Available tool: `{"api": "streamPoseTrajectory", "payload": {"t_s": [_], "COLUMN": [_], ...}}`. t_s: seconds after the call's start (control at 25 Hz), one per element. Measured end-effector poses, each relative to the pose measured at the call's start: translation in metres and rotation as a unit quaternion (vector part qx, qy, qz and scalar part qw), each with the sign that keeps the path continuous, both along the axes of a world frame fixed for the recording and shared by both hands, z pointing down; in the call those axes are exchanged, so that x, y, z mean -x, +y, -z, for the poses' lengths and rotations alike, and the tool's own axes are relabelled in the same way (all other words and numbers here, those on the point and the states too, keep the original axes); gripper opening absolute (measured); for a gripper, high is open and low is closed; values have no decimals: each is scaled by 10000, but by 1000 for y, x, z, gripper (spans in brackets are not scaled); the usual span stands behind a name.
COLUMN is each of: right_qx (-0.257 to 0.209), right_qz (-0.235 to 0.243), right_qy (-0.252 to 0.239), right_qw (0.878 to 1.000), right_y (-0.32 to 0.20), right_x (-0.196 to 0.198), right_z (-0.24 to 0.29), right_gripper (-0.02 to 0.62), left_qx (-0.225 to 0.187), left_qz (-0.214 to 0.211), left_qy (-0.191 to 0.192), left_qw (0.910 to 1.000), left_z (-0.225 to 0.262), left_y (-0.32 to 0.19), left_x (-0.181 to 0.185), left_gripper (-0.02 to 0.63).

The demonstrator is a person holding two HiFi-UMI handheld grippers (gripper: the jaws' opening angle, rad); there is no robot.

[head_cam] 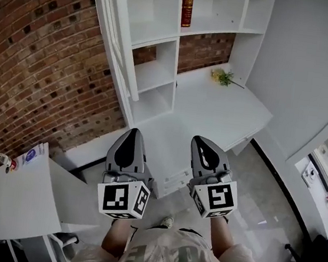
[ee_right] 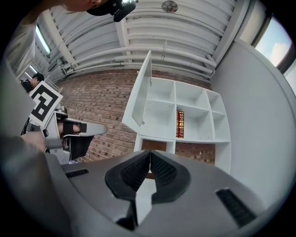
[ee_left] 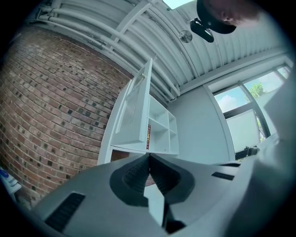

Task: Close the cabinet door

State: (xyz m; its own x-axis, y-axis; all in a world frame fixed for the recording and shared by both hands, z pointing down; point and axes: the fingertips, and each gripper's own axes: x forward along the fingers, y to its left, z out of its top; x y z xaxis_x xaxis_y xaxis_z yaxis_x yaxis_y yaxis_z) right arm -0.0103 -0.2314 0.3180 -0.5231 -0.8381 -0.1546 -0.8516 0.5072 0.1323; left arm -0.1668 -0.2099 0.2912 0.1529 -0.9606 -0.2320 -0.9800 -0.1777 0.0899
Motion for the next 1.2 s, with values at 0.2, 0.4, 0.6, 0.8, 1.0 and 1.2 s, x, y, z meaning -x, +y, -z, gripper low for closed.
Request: {"api": "streamPoseTrajectory", "payload": {"t_s": [0.2,0.4,0.6,0.8,1.0,1.2], "right_qx": [27,66,146,175,95,53], "right_qz": [331,663,1070,1461,1759,1962], "right_qy": [-61,-201,-213,-152,-122,-155], "right_qw": [9994,9976,9939,9890,9843,9804], "right_y": [-34,-53,-57,-53,-47,-44], "right_x": [17,23,35,49,62,69], "right_z": [8,11,15,14,19,21], "right_gripper": [17,17,17,17,17,17], "left_qx": [44,38,39,-304,-866,-1350], "left_qz": [17,334,755,878,456,202], "left_qy": [169,196,361,224,-275,-626], "left_qw": [9998,9992,9965,9954,9948,9887], "left_z": [-2,-7,-8,23,101,174], "left_y": [-31,-37,-33,-27,-44,-42], "left_x": [6,8,19,29,27,23], "left_gripper": [12,12,13,14,155,152]}}
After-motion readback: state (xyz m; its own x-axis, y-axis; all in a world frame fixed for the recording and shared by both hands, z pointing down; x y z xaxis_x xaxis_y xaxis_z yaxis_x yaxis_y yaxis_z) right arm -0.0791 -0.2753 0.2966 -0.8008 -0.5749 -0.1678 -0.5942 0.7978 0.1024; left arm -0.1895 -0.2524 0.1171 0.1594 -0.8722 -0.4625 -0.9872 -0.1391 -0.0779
